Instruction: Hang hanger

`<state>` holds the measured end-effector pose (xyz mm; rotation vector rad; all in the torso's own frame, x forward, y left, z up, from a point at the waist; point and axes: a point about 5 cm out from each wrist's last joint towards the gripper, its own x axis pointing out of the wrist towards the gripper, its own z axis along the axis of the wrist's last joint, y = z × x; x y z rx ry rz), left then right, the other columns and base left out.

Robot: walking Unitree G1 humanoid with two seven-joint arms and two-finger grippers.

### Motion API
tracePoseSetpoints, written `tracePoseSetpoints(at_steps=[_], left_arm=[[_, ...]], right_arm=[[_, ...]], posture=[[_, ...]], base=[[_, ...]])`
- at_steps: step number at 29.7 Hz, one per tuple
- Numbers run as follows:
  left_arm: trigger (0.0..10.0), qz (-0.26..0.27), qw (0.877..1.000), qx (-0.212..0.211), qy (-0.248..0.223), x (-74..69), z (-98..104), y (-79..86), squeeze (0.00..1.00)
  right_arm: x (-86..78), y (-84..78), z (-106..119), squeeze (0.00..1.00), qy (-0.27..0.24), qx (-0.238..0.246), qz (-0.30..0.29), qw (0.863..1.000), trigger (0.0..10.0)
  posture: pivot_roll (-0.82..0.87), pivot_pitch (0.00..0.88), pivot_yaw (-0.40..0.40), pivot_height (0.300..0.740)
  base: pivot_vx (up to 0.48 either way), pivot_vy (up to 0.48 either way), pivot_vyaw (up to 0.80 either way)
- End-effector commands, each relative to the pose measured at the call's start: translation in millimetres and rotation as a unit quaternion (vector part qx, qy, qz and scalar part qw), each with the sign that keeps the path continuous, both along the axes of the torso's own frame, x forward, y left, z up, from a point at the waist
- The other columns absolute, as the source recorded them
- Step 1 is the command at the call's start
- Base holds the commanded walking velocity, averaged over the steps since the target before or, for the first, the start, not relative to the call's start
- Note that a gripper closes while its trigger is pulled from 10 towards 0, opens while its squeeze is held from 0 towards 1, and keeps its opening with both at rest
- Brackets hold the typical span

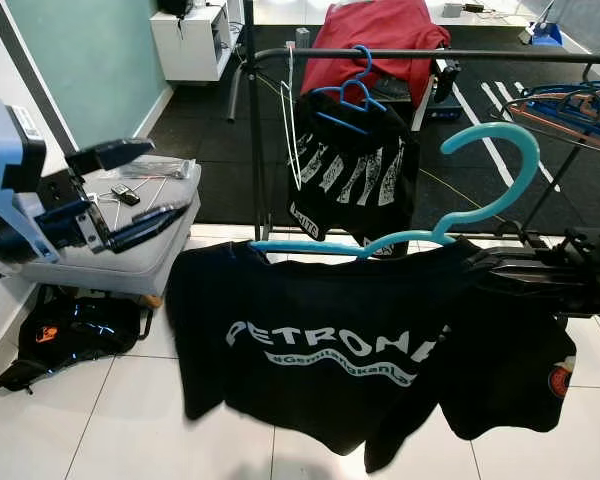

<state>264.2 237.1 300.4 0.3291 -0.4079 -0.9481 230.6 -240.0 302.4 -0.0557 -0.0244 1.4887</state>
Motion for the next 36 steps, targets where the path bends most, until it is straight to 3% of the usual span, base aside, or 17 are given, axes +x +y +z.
tracePoseSetpoints(at_steps=[1, 2, 3, 17, 20, 24, 33, 34, 35, 36], left_arm=[[10.0, -0.058, 0.998, 0.017, 0.028, -12.3, -6.1, -0.6, 0.0], [10.0, -0.098, 0.994, 0.023, 0.044, -20.7, -10.5, -2.3, 0.0], [10.0, -0.103, 0.993, 0.024, 0.047, -21.9, -11.1, -2.5, 0.0], [10.0, -0.13, 0.989, -0.002, 0.065, -25.4, -19.4, 4.8, 0.0], [10.0, -0.14, 0.987, -0.005, 0.077, -26.0, -25.1, 1.7, 0.0], [10.0, -0.155, 0.981, 0.013, 0.119, -22.7, -47.4, -12.9, 0.0], [10.0, -0.178, 0.975, -0.006, 0.133, -21.0, -58.4, -28.6, 0.0], [9.0, -0.18, 0.975, -0.016, 0.131, -17.9, -59.4, -34.8, 0.0], [0.0, -0.18, 0.975, -0.019, 0.13, -17.2, -59.5, -36.2, 0.0], [0.0, -0.18, 0.975, -0.019, 0.13, -17.2, -59.5, -36.2, 0.0]], right_arm=[[-6.1, 0.2, 8.2, 0.0, -0.016, -0.003, 0.01, 1.0, 0.0], [-6.1, -1.1, 8.9, 0.0, -0.017, -0.004, 0.007, 1.0, 0.0], [-6.1, -1.3, 9.0, 0.0, -0.017, -0.004, 0.006, 1.0, 0.0], [-6.8, -2.9, 11.8, 0.0, -0.018, -0.008, 0.007, 1.0, 0.0], [-6.6, -1.8, 13.4, 0.0, -0.021, -0.007, 0.008, 1.0, 0.0], [-6.4, -1.2, 18.8, 0.0, -0.03, -0.004, 0.008, 1.0, 0.0], [-6.3, -0.3, 21.4, 0.0, -0.035, 0.0, 0.008, 0.999, 0.0], [-6.0, 0.3, 21.7, 0.0, -0.037, 0.001, 0.008, 0.999, 0.0], [-5.9, 0.4, 21.8, 0.0, -0.037, 0.002, 0.008, 0.999, 0.0], [-5.9, 0.4, 21.8, 0.0, -0.037, 0.002, 0.008, 0.999, 0.0]], posture=[[-0.13, 0.118, 0.041, 0.74], [-0.13, 0.118, 0.041, 0.74], [-0.13, 0.118, 0.041, 0.74], [-0.13, 0.113, 0.04, 0.74], [-0.13, 0.121, 0.038, 0.74], [-0.13, 0.129, 0.038, 0.74], [-0.14, 0.131, 0.04, 0.74], [-0.14, 0.131, 0.041, 0.74], [-0.14, 0.131, 0.041, 0.74], [-0.14, 0.131, 0.041, 0.74]], base=[[0.0, 0.0, 0.0], [0.0, 0.0, 0.0], [0.0, 0.0, 0.0], [0.0, 0.0, 0.0], [0.0, 0.0, 0.0], [0.0, 0.0, 0.0], [0.0, 0.0, 0.0], [0.0, 0.0, 0.0], [0.0, 0.0, 0.0], [0.0, 0.0, 0.0]])
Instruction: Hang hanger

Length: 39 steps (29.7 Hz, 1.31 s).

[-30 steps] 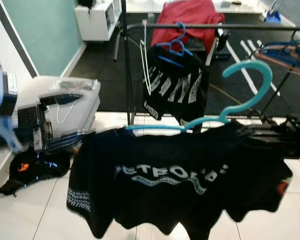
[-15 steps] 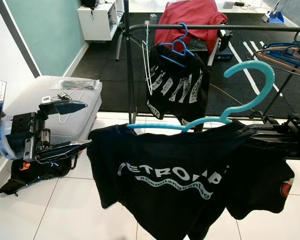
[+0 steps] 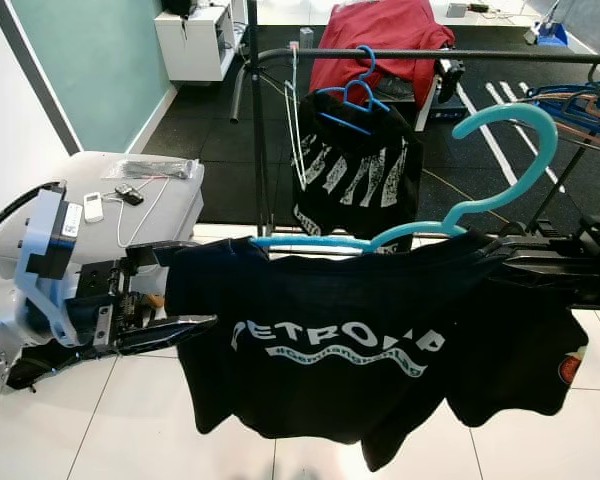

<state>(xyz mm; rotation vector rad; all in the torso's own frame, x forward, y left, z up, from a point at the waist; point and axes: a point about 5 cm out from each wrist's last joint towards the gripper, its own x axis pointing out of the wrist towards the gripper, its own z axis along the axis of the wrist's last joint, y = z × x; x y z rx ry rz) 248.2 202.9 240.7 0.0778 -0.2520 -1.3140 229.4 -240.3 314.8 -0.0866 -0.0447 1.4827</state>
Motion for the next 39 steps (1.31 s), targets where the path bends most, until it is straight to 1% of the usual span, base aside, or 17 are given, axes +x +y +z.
tracePoseSetpoints(at_steps=[1, 9, 12, 13, 18, 22, 23, 25, 28, 30, 31, 32, 33, 36, 37, 38, 39], left_arm=[[0.0, -0.001, 1.0, 0.003, -0.003, -0.4, 1.0, -2.6, 0.0], [0.0, 0.005, 1.0, -0.002, -0.006, 2.3, 2.6, -2.8, 0.0], [0.0, 0.031, 0.999, -0.004, -0.01, 6.7, 3.3, 0.9, 0.0], [0.0, 0.031, 0.999, -0.004, -0.01, 6.7, 3.3, 0.9, 0.0], [0.0, 0.095, 0.995, -0.018, -0.019, 18.6, 6.1, 15.1, 0.0], [0.0, 0.117, 0.993, -0.022, -0.02, 22.5, 6.4, 19.3, 0.0], [0.0, 0.153, 0.988, -0.029, -0.022, 28.4, 6.7, 28.0, 0.0], [0.0, 0.185, 0.982, -0.038, -0.024, 33.1, 7.1, 36.6, 0.0], [0.0, 0.196, 0.979, -0.042, -0.024, 34.6, 7.3, 39.7, 0.0], [0.0, 0.235, 0.97, -0.058, -0.02, 38.4, 7.1, 53.0, 0.0], [0.0, 0.235, 0.97, -0.058, -0.02, 38.4, 7.1, 53.0, 0.0], [0.0, 0.245, 0.968, -0.061, -0.017, 38.4, 6.1, 58.5, 0.0], [0.0, 0.245, 0.967, -0.06, -0.015, 37.4, 4.4, 61.2, 0.0], [0.0, 0.243, 0.968, -0.058, -0.013, 36.5, 3.2, 61.9, 0.0], [0.0, 0.233, 0.971, -0.056, -0.009, 35.2, 1.4, 60.4, 0.0], [0.0, 0.209, 0.977, -0.051, -0.002, 31.9, -1.9, 55.3, 0.0], [0.0, 0.209, 0.977, -0.051, -0.002, 31.9, -1.9, 55.3, 0.0]], right_arm=[[-4.6, 0.9, 9.2, 0.0, -0.021, 0.006, 0.01, 1.0, 0.0], [-3.8, 1.9, 9.6, 0.0, -0.024, 0.009, 0.009, 1.0, 0.0], [-3.4, 3.2, 8.4, 0.0, -0.023, 0.013, 0.009, 1.0, 0.0], [-3.4, 3.2, 8.4, 0.0, -0.023, 0.013, 0.009, 1.0, 0.0], [-3.4, 3.5, 6.1, 0.0, -0.02, 0.018, 0.007, 1.0, 0.0], [-3.2, 3.4, 5.3, 0.0, -0.019, 0.02, 0.006, 1.0, 0.0], [-1.3, 2.5, 5.0, 0.0, -0.021, 0.03, -0.005, 0.999, 0.0], [0.8, 0.8, 6.0, 0.0, -0.027, 0.043, -0.019, 0.999, 0.0], [1.7, 0.0, 6.7, 0.0, -0.03, 0.049, -0.024, 0.998, 0.0], [3.4, -3.0, 6.7, 0.0, -0.036, 0.065, -0.044, 0.996, 0.0], [3.4, -3.0, 6.7, 0.0, -0.036, 0.065, -0.044, 0.996, 0.0], [3.6, -4.0, 5.5, 0.0, -0.037, 0.068, -0.05, 0.996, 0.0], [3.6, -4.7, 4.5, 0.0, -0.037, 0.071, -0.055, 0.995, 0.0], [3.6, -5.0, 3.9, 0.0, -0.038, 0.072, -0.057, 0.995, 0.0], [3.8, -4.9, 3.9, 0.0, -0.038, 0.074, -0.058, 0.995, 0.0], [4.3, -4.5, 3.9, 0.0, -0.039, 0.075, -0.059, 0.995, 0.0], [4.3, -4.5, 3.9, 0.0, -0.039, 0.075, -0.059, 0.995, 0.0]], posture=[[-0.14, 0.131, 0.041, 0.74], [-0.14, 0.131, 0.042, 0.74], [-0.13, 0.132, 0.043, 0.74], [-0.13, 0.132, 0.043, 0.74], [-0.13, 0.135, 0.041, 0.74], [-0.13, 0.135, 0.04, 0.74], [-0.13, 0.136, 0.04, 0.74], [-0.13, 0.136, 0.04, 0.74], [-0.13, 0.136, 0.04, 0.74], [-0.12, 0.135, 0.042, 0.74], [-0.12, 0.135, 0.042, 0.74], [-0.12, 0.134, 0.044, 0.74], [-0.12, 0.133, 0.045, 0.74], [-0.12, 0.133, 0.045, 0.74], [-0.12, 0.131, 0.047, 0.74], [-0.12, 0.128, 0.047, 0.74], [-0.12, 0.128, 0.047, 0.74]], base=[[0.0, 0.0, 0.0], [0.0, 0.0, 0.0], [0.0, 0.0, 0.0], [0.0, 0.0, 0.0], [0.0, 0.0, 0.0], [0.0, 0.0, 0.0], [0.0, 0.0, 0.0], [0.0, 0.0, 0.0], [0.0, 0.0, 0.0], [0.0, 0.0, 0.0], [0.0, 0.0, 0.0], [0.0, 0.0, 0.0], [0.0, 0.0, 0.0], [0.0, 0.0, 0.0], [0.0, 0.0, 0.0], [0.0, 0.0, 0.0], [0.0, 0.0, 0.0]])
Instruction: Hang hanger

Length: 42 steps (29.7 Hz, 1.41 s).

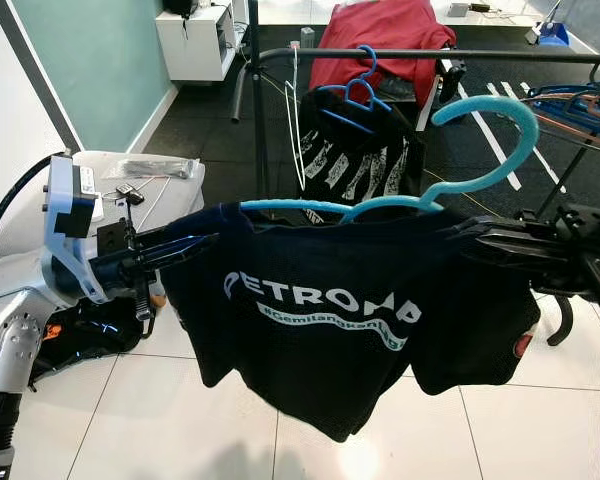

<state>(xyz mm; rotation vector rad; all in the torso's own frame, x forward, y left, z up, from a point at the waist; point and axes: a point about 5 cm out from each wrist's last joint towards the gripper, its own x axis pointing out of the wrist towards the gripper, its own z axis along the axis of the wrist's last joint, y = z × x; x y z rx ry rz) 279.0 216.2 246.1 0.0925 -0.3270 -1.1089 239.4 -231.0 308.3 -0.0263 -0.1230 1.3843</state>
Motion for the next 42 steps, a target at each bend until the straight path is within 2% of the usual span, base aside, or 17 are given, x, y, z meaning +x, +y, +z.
tracePoseSetpoints(at_steps=[1, 2, 3, 4, 10, 11, 15, 22, 24, 25, 28, 39, 40, 42], left_arm=[[0.0, 0.093, 0.995, -0.025, 0.034, -1.2, -9.6, 38.5, 0.0], [7.8, 0.074, 0.996, -0.029, 0.045, -2.8, -12.5, 32.3, 0.78], [7.8, 0.074, 0.996, -0.029, 0.045, -2.8, -12.5, 32.3, 0.78], [10.0, 0.051, 0.997, -0.03, 0.052, -5.2, -14.6, 25.7, 1.0], [10.0, 0.031, 0.998, -0.025, 0.056, -7.6, -17.0, 18.6, 1.0], [10.0, 0.018, 0.998, -0.011, 0.059, -9.9, -21.5, 14.6, 0.0], [10.0, -0.007, 0.998, 0.0, 0.07, -13.6, -28.6, 7.9, 0.0], [10.0, -0.024, 0.997, -0.014, 0.068, -14.2, -27.2, 2.7, 0.0], [10.0, -0.018, 0.998, -0.014, 0.064, -12.6, -27.4, 1.8, 0.0], [10.0, 0.01, 0.998, -0.025, 0.058, -5.7, -25.5, 1.6, 0.0], [10.0, 0.035, 0.998, -0.038, 0.044, 2.0, -20.2, -0.9, 0.0], [10.0, 0.039, 0.997, -0.048, 0.034, 6.1, -14.9, -6.4, 0.0], [0.0, 0.034, 0.997, -0.052, 0.036, 6.1, -14.4, -7.3, 0.0], [0.0, 0.022, 0.998, -0.051, 0.038, 4.1, -15.0, -8.0, 0.0]], right_arm=[[-5.3, -13.5, 10.5, 0.0, -0.032, 0.027, -0.013, 0.999, 0.0], [-4.8, -12.6, 10.7, 0.0, -0.033, 0.028, -0.013, 0.999, 0.0], [-4.8, -12.6, 10.7, 0.0, -0.033, 0.028, -0.013, 0.999, 0.0], [-4.4, -11.9, 11.2, 0.0, -0.033, 0.028, -0.012, 0.999, 0.0], [-4.1, -11.0, 11.8, 0.0, -0.034, 0.029, -0.011, 0.999, 0.0], [-4.3, -10.7, 12.5, 0.0, -0.035, 0.029, -0.01, 0.999, 0.0], [-6.0, -9.8, 15.3, 0.0, -0.039, 0.029, -0.005, 0.999, 0.0], [-6.6, -8.2, 15.6, 0.0, -0.037, 0.028, 0.001, 0.999, 0.0], [-6.8, -7.8, 15.6, 0.0, -0.036, 0.028, 0.002, 0.999, 0.0], [-7.1, -6.8, 15.8, 0.0, -0.036, 0.028, 0.005, 0.999, 0.0], [-7.1, -5.4, 16.1, 0.0, -0.036, 0.028, 0.008, 0.999, 0.0], [-7.3, -3.8, 16.1, 0.0, -0.036, 0.026, 0.01, 0.999, 0.0], [-7.3, -3.6, 16.2, 0.0, -0.036, 0.026, 0.01, 0.999, 0.0], [-7.3, -3.4, 16.4, 0.0, -0.036, 0.025, 0.01, 0.999, 0.0]], posture=[[-0.12, 0.128, 0.047, 0.74], [-0.12, 0.125, 0.045, 0.74], [-0.12, 0.125, 0.045, 0.74], [-0.12, 0.122, 0.043, 0.74], [-0.12, 0.122, 0.043, 0.74], [-0.13, 0.119, 0.044, 0.74], [-0.13, 0.119, 0.045, 0.74], [-0.13, 0.13, 0.044, 0.74], [-0.13, 0.13, 0.044, 0.74], [-0.13, 0.132, 0.044, 0.74], [-0.13, 0.133, 0.043, 0.74], [-0.13, 0.135, 0.044, 0.74], [-0.13, 0.136, 0.045, 0.74], [-0.13, 0.136, 0.045, 0.74]], base=[[0.0, 0.0, 0.0], [0.0, 0.0, 0.0], [0.0, 0.0, 0.0], [0.0, 0.0, 0.0], [0.0, 0.0, 0.0], [0.0, 0.0, 0.0], [0.0, 0.0, 0.0], [0.0, 0.0, 0.0], [0.0, 0.0, 0.0], [0.0, 0.0, 0.0], [0.0, 0.0, 0.0], [0.0, 0.0, 0.0], [0.0, 0.0, 0.0], [0.0, 0.0, 0.0]])
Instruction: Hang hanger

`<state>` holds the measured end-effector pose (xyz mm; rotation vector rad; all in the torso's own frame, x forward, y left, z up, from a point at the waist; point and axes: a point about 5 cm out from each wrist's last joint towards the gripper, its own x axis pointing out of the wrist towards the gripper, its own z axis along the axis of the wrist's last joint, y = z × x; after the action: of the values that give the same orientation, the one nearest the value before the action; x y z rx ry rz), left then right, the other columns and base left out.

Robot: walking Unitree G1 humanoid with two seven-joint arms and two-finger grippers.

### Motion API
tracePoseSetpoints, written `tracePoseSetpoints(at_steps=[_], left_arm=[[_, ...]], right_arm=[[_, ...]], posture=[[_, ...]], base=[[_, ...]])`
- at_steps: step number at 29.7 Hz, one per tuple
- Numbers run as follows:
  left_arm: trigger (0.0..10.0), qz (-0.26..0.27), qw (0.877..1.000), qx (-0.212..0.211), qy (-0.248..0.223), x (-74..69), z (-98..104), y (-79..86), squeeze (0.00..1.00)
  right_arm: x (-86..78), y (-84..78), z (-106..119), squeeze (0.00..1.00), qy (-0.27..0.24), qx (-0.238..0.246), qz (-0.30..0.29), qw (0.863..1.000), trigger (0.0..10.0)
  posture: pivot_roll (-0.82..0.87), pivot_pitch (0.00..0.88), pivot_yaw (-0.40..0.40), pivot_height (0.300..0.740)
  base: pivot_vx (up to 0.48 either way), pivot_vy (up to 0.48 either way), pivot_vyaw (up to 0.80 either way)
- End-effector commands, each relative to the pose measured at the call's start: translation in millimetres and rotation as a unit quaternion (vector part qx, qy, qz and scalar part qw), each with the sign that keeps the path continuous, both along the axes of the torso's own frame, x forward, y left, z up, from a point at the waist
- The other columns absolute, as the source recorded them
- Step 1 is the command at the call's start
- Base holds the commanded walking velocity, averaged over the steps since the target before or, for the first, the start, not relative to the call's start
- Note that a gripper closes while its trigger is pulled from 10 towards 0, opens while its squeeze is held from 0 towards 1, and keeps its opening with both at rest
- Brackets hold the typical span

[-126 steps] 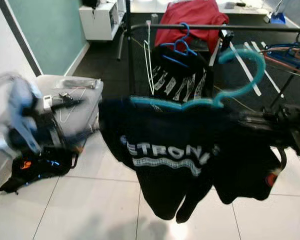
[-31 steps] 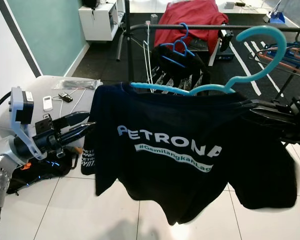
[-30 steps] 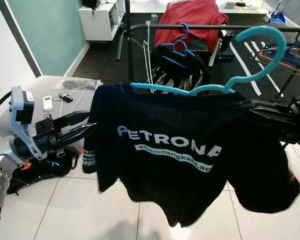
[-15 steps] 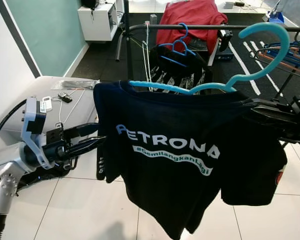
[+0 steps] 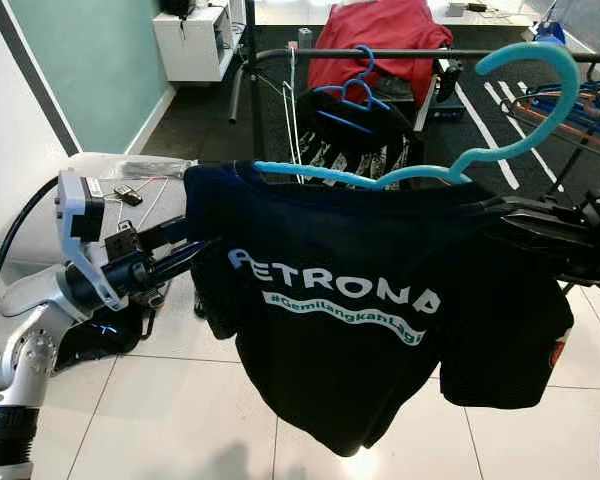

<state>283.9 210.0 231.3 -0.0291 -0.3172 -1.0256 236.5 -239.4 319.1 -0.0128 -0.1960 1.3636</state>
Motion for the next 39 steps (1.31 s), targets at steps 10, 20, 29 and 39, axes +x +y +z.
tracePoseSetpoints(at_steps=[10, 20, 29, 39], left_arm=[[0.0, 0.004, 1.0, -0.002, 0.008, 0.1, -2.4, 3.0, 0.0], [0.0, 0.213, 0.975, -0.026, 0.064, 30.8, -13.3, 49.3, 0.0], [0.0, 0.441, 0.883, -0.011, 0.162, 42.5, -48.1, 99.8, 0.0], [0.0, 0.471, 0.862, 0.01, 0.187, 45.3, -63.2, 95.1, 0.0]], right_arm=[[-4.3, 5.8, 5.9, 0.0, -0.016, 0.0, 0.018, 1.0, 0.0], [-1.7, 7.0, -3.7, 0.0, -0.004, 0.014, 0.0, 1.0, 0.0], [-2.3, 26.8, -26.8, 0.0, 0.022, 0.051, -0.007, 0.998, 0.0], [2.4, 47.4, -37.7, 0.0, 0.024, 0.071, -0.018, 0.997, 0.0]], posture=[[-0.13, 0.137, 0.044, 0.74], [-0.12, 0.14, 0.042, 0.74], [-0.12, 0.145, 0.047, 0.74], [-0.11, 0.139, 0.047, 0.74]], base=[[0.0, 0.0, 0.0], [0.0, 0.0, 0.0], [0.0, 0.0, 0.0], [0.0, 0.0, 0.0]])
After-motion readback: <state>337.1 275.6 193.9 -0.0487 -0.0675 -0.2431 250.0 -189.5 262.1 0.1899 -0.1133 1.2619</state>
